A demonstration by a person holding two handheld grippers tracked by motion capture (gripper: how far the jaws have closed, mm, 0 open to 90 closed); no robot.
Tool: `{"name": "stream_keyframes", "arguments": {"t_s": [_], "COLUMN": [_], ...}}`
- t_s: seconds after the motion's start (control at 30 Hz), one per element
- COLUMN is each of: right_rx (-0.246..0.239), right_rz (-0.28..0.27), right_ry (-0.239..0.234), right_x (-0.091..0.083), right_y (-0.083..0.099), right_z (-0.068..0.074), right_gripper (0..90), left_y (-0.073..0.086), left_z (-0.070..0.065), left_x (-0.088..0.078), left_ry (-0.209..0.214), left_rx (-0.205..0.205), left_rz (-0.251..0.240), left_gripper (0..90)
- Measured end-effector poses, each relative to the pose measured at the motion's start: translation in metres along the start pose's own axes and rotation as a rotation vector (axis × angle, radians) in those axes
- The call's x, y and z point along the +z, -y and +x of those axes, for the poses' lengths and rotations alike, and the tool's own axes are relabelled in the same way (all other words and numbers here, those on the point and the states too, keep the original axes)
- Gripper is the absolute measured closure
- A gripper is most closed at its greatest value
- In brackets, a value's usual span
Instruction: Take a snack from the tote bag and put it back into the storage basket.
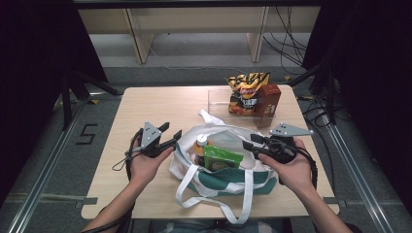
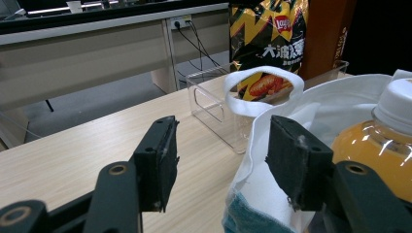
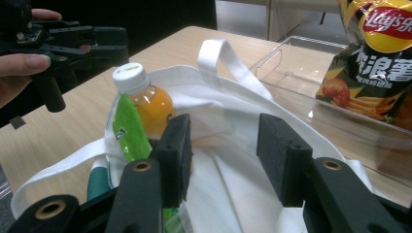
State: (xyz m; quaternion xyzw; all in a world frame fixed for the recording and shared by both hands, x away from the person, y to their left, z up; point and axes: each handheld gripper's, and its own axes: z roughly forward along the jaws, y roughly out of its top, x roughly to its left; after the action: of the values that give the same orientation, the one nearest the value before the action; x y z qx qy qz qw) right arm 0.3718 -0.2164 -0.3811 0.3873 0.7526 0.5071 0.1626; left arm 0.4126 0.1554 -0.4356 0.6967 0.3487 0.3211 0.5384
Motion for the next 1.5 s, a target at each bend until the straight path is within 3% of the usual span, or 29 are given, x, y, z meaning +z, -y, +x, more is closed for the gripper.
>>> {"name": "stream_keyframes", "arguments": {"t_s": [0.2,0.27,0.33,0.37,0.47,0.57,0.67,0.83,0.87,1.0,1.07,1.2,1.27,1.33,1.43,1.47,1.5], "right_rx": [0.006,-0.014,-0.015,-0.012,-0.041,-0.016,-0.036,-0.031,-0.051,-0.039,-0.007,-0.014,-0.040,-0.026,-0.057,-0.025,-0.036], "right_rz": [0.013,0.006,0.008,0.010,0.013,0.035,0.026,0.041,0.028,0.051,0.049,0.045,0.044,0.054,0.057,0.063,0.064], "right_ry": [-0.029,-0.037,-0.025,-0.044,-0.023,-0.040,-0.044,-0.062,-0.058,-0.057,-0.069,-0.075,-0.075,-0.075,-0.090,-0.082,-0.084], "right_x": [0.000,0.000,-0.001,0.001,0.000,0.000,0.002,0.003,0.005,0.006,0.007,0.008,0.008,0.008,0.010,0.010,0.011], "right_y": [0.000,-0.001,-0.001,-0.001,-0.001,0.000,0.000,0.001,0.002,0.004,0.005,0.005,0.005,0.005,0.006,0.007,0.007], "right_z": [0.003,0.003,0.004,0.005,0.005,0.009,0.010,0.012,0.011,0.012,0.014,0.016,0.016,0.017,0.017,0.019,0.019], "right_gripper": [56.6,56.7,56.8,56.9,57.6,57.7,57.6,57.6,57.6,57.5,57.5,57.3,57.2,57.1,56.7,56.3,56.1], "left_y": [0.000,0.000,0.000,0.000,0.000,0.000,0.000,0.000,0.000,0.000,0.000,0.000,0.000,0.000,0.000,0.000,0.000], "left_z": [-0.001,-0.001,0.000,0.000,-0.001,-0.001,-0.001,-0.001,-0.001,-0.001,-0.001,-0.001,-0.001,-0.001,-0.001,-0.001,-0.001], "left_x": [0.000,0.000,0.000,0.000,0.000,0.000,0.000,0.001,0.001,0.001,0.000,0.000,0.001,0.001,0.001,0.000,0.001], "left_ry": [0.005,0.003,0.003,0.003,0.006,0.005,0.004,0.007,0.008,0.008,0.006,0.006,0.007,0.008,0.008,0.007,0.008], "left_rx": [0.003,0.002,-0.003,-0.004,0.001,-0.001,0.000,0.000,-0.001,0.002,-0.001,-0.001,-0.002,0.000,-0.004,-0.004,-0.003], "left_rz": [-0.001,0.000,-0.004,-0.005,-0.003,0.000,0.000,-0.003,-0.002,-0.004,0.000,-0.001,0.000,0.001,0.000,-0.001,-0.003], "left_gripper": [44.0,44.0,44.0,44.0,44.0,44.0,44.0,44.0,44.0,44.0,43.9,44.0,44.0,44.0,43.9,44.0,44.0]}}
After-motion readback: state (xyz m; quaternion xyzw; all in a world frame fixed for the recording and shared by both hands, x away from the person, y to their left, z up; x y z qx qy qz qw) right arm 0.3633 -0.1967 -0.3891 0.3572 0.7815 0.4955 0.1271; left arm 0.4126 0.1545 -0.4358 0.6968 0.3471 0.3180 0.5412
